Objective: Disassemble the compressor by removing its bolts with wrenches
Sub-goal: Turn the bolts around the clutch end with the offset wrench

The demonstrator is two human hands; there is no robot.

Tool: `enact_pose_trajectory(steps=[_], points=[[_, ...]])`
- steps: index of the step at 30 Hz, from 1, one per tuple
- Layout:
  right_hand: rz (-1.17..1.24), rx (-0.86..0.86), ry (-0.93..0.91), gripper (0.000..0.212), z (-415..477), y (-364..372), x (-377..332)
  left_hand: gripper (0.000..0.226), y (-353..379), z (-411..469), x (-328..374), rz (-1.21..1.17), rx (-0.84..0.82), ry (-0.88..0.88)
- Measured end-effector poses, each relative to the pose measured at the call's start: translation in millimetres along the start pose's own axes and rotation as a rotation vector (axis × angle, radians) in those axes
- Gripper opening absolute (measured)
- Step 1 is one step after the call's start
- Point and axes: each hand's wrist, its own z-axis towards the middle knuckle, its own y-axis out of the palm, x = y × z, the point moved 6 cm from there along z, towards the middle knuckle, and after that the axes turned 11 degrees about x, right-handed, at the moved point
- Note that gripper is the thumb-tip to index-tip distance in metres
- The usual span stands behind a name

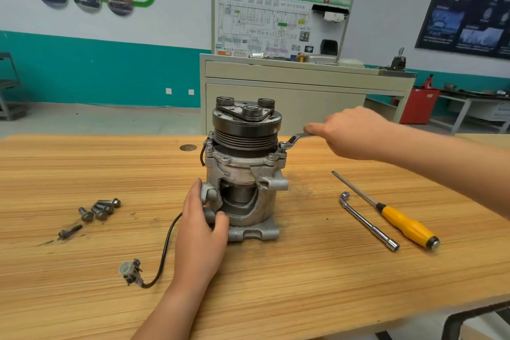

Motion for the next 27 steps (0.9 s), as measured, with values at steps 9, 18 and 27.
enact_pose_trajectory(steps=[9,18,27], points=[[0.371,0.725,0.047,0.021,35,10,-37,0.069,0,0,1,0.032,0.016,0.007],[0.628,0.426,0.5,0.043,-18,-9,3,0.069,0,-1,1,0.019,0.016,0.002],[0.196,0.091,0.241,0.061,-55,-37,-32,0.069,0,-1,0,0.015,0.016,-0.002]])
